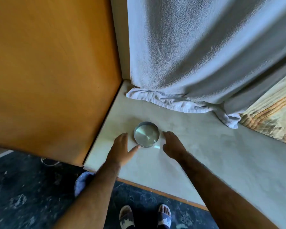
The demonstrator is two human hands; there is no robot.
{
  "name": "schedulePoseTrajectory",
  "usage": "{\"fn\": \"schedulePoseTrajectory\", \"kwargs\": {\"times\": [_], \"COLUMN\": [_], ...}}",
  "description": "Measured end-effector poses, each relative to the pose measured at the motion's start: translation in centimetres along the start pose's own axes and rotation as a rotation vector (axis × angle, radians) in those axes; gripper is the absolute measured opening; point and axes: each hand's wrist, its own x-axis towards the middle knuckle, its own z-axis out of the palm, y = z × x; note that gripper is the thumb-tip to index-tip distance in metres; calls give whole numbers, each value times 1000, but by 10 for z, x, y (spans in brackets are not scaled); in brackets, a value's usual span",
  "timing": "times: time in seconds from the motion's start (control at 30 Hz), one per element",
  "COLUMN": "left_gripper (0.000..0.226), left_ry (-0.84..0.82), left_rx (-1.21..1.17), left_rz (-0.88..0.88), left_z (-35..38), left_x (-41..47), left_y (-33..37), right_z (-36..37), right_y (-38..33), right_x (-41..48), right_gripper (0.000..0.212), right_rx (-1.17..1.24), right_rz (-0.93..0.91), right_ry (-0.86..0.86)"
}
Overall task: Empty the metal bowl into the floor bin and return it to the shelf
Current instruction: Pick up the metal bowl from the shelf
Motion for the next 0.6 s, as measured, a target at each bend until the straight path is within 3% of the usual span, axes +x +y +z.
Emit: {"fn": "schedulePoseTrajectory", "kwargs": {"times": [0.17,0.23,0.43,0.6], "left_gripper": [39,28,27,34], "left_ry": [95,97,103,107], "left_rx": [-210,-218,-319,-507], "left_rz": [-3,-32,-139,-197], "left_z": [-4,0,2,-5], "left_x": [29,40,55,53], "left_y": [24,25,25,33], "right_z": [-5,-1,13,20], "right_y": [-18,-20,-17,-27], "right_x": [16,20,27,25], "right_gripper": [30,23,16,19], "right_rx": [374,466,861,1005], "right_rz": [150,166,293,344], "right_ry": [74,69,118,180]}}
